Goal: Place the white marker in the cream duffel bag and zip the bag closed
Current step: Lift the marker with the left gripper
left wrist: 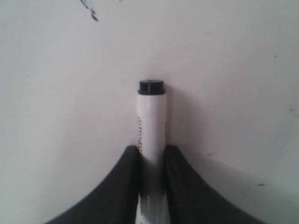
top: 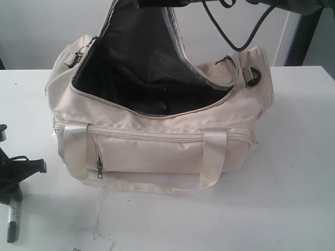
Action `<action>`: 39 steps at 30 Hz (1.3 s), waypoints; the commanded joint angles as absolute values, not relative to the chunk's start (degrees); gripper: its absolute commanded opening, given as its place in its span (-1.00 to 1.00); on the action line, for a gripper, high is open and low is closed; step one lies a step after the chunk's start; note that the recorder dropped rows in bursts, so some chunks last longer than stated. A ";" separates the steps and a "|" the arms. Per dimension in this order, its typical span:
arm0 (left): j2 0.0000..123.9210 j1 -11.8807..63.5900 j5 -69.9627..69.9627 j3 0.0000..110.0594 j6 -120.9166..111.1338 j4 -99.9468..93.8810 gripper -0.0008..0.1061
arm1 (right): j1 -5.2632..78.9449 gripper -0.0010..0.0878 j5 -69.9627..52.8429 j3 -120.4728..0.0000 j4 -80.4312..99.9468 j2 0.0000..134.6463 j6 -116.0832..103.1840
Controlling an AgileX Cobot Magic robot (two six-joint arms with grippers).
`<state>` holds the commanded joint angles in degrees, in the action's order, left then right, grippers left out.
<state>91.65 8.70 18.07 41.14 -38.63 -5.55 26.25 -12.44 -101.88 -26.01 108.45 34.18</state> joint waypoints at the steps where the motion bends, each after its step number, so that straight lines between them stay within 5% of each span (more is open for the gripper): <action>1: 89.97 8.70 18.07 41.14 -38.63 -5.55 -0.98 | 26.25 -0.98 -12.44 -101.88 -26.01 108.45 34.18; 27: 52.34 8.70 5.55 34.34 -37.03 -22.54 -0.99 | 26.25 -0.98 -12.33 -101.88 -26.01 108.45 34.18; 39: 46.82 8.70 -22.17 30.98 -37.03 -24.12 -0.99 | 26.25 -0.98 -12.46 -101.88 -26.01 108.45 34.18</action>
<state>46.82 8.70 -22.17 30.98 -37.03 -24.12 26.25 -12.46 -101.88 -26.01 108.45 34.18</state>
